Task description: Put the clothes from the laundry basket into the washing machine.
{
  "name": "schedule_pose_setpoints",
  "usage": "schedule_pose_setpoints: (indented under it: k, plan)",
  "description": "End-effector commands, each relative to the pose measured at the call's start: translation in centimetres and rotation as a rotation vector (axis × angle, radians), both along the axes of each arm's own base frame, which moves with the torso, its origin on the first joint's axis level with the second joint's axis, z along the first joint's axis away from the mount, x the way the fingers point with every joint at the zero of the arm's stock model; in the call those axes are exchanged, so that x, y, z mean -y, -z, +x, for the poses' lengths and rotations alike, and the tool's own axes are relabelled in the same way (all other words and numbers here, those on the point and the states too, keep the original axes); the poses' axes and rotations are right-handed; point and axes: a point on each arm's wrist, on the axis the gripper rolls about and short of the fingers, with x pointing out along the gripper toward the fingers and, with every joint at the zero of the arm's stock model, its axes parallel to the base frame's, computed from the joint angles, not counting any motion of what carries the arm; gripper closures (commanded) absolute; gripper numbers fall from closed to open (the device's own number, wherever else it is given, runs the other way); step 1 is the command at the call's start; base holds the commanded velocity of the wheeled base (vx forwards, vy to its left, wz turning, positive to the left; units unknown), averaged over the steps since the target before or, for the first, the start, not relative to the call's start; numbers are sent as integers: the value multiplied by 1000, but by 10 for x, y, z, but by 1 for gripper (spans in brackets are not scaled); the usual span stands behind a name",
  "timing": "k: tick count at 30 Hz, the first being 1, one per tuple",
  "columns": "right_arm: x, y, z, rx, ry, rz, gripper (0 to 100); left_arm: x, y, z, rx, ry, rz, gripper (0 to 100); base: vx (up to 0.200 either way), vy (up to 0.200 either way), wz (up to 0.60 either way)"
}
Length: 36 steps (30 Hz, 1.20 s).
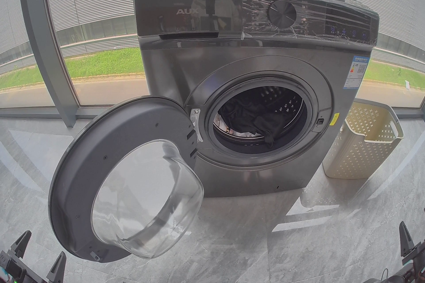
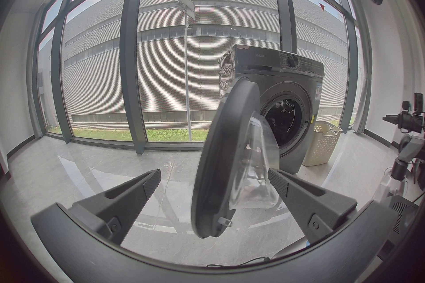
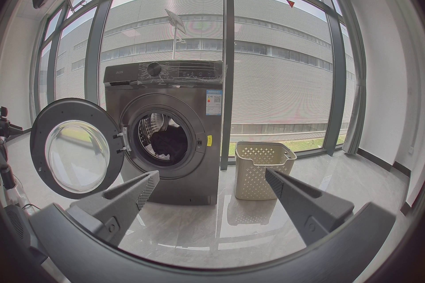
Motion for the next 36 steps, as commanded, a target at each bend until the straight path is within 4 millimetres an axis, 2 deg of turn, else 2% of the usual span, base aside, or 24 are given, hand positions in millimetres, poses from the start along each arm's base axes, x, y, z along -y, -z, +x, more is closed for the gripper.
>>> schedule_pose_setpoints:
  k: [1, 13, 29, 30, 31, 32, 33, 34, 36]
  plan:
    - [0, 0, -1, 17, 0, -1, 0, 0, 5, 1, -16, -1, 2, 0, 0, 200, 0]
    - [0, 0, -1, 17, 0, -1, 0, 0, 5, 1, -18, -1, 1, 0, 0, 200, 0]
    - [0, 0, -1, 17, -1, 1, 0, 0, 0, 0, 15, 9, 23, 0, 0, 0, 0]
    - [0, 0, -1, 17, -1, 1, 0, 0, -12, 1, 44, 13, -7, 0, 0, 0, 0]
    - [0, 0, -1, 15, -1, 1, 0, 0, -57, 2, 151, 45, -66, 0, 0, 0, 0]
    - [0, 0, -1, 15, 0, 1, 0, 0, -75, 5, 182, 66, -83, 0, 0, 0, 0]
    - [0, 0, -1, 15, 0, 1, 0, 0, -75, 5, 182, 66, -83, 0, 0, 0, 0]
    - [0, 0, -1, 15, -3, 1, 0, 2, -168, 19, 362, 187, -101, 0, 0, 0, 0]
    - [0, 0, -1, 17, -1, 1, 0, 5, -212, 25, 414, 273, -77, 0, 0, 0, 0]
